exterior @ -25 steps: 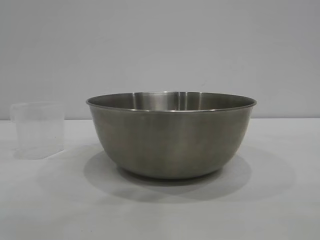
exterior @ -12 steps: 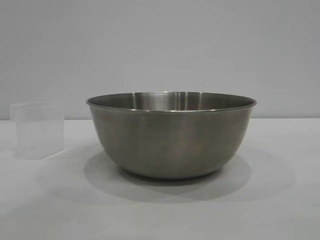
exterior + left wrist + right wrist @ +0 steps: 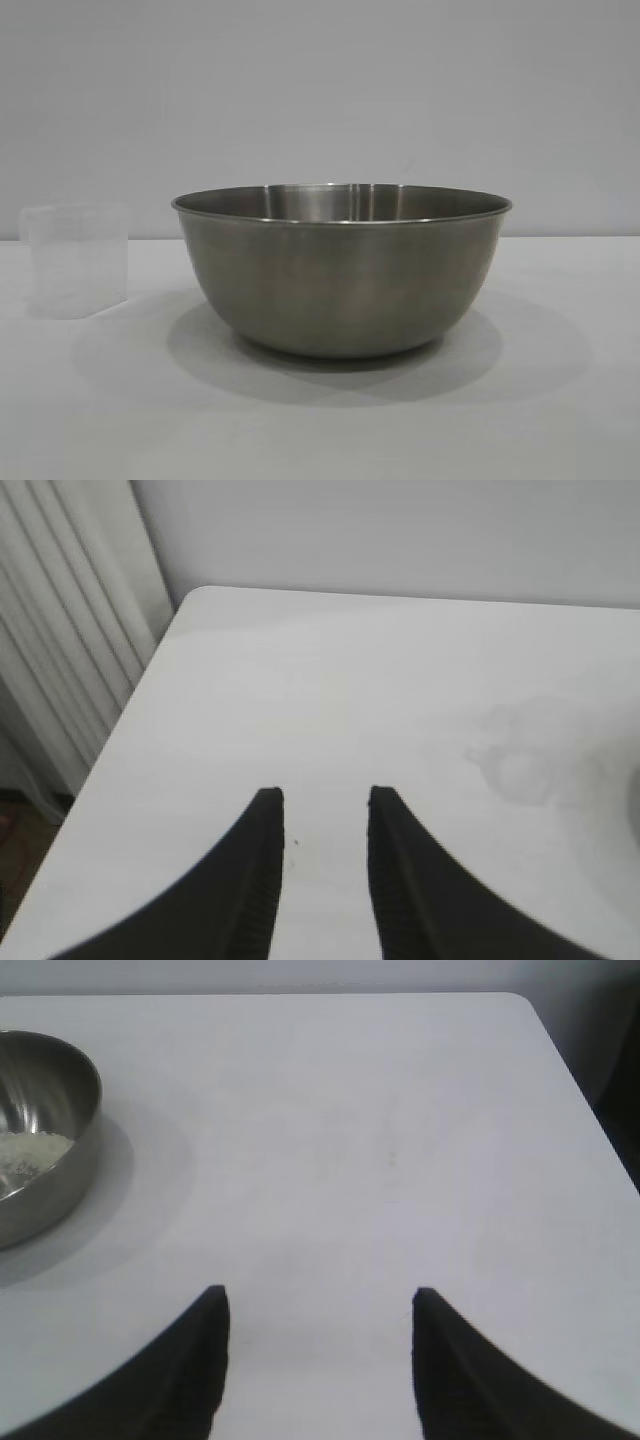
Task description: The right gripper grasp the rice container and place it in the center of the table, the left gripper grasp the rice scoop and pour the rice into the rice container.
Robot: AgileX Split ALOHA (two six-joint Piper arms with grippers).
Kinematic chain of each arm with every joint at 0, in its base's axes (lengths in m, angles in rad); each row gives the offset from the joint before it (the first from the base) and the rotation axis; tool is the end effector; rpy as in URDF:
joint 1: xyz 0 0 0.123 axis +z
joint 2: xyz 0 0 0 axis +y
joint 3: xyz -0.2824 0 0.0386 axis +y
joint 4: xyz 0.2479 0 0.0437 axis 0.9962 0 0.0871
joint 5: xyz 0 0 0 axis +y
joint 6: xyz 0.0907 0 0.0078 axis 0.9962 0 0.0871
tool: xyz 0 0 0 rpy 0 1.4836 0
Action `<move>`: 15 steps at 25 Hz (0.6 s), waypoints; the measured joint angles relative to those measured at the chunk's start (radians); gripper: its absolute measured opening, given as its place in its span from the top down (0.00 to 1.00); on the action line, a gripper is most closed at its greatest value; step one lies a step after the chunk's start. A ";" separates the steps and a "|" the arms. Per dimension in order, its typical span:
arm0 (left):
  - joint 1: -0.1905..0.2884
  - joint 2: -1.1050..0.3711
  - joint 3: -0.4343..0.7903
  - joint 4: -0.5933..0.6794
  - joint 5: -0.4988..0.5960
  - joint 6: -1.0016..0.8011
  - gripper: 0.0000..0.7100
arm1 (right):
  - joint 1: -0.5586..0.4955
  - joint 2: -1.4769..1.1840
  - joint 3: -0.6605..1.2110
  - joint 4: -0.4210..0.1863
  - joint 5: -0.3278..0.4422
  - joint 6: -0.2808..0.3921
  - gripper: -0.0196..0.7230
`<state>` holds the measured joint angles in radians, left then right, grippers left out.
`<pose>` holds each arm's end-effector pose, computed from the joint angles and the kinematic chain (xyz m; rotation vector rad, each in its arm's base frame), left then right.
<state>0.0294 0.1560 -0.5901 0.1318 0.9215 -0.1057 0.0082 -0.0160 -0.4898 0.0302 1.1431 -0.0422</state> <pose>0.0167 0.0100 0.3139 -0.1228 1.9622 0.1055 -0.0098 0.0024 0.2677 -0.0565 2.1198 0.0164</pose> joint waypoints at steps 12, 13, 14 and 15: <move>-0.001 -0.171 0.061 -0.144 0.198 0.099 0.77 | 0.000 0.000 0.000 0.000 0.000 0.000 0.45; -0.001 -0.173 0.078 -0.158 0.198 0.107 0.77 | 0.000 0.000 0.000 0.000 0.000 0.000 0.45; -0.001 -0.173 0.093 -0.171 0.199 0.122 0.77 | 0.000 0.000 0.000 0.000 0.000 0.000 0.45; -0.001 -0.173 0.100 -0.177 0.200 0.133 0.77 | 0.000 0.000 0.000 0.000 0.000 0.000 0.45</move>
<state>0.0287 -0.0175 -0.4899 -0.0456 1.1218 0.0268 0.0082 -0.0160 -0.4898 0.0302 1.1431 -0.0422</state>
